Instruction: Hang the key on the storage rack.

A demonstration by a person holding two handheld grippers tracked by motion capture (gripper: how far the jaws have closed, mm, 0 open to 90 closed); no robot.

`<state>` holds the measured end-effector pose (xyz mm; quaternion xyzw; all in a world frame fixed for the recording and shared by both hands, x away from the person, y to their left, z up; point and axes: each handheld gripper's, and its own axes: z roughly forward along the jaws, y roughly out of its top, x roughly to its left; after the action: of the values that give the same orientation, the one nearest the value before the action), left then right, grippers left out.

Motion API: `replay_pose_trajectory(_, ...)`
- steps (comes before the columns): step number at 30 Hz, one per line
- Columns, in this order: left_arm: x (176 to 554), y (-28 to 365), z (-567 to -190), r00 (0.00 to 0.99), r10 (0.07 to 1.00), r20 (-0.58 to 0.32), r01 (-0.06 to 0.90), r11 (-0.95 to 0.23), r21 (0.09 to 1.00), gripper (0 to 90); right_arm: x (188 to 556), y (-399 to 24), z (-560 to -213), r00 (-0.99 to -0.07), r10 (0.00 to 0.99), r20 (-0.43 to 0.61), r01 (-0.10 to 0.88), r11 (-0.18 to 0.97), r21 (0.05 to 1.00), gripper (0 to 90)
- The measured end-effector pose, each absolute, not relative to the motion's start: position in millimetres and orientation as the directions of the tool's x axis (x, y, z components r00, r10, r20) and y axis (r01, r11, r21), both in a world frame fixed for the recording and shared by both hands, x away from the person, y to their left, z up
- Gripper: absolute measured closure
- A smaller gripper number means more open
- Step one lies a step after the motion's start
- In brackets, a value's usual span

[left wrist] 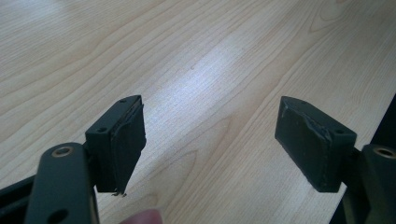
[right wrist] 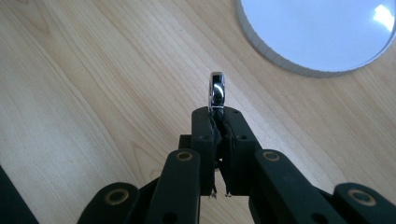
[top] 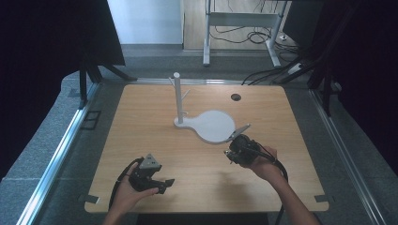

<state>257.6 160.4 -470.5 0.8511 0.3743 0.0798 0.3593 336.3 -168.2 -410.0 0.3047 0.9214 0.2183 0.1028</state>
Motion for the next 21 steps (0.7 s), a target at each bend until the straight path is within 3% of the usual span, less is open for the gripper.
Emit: replay_pose_trajectory(21, 257.7, 160.1, -470.8, 0.71, 0.691, -0.134, 0.58, -0.465, 0.669, 24.9, 362.1, -156.9, -394.7, -0.783, 0.619, -0.068, 0.515, 0.704, 0.489, 84.2)
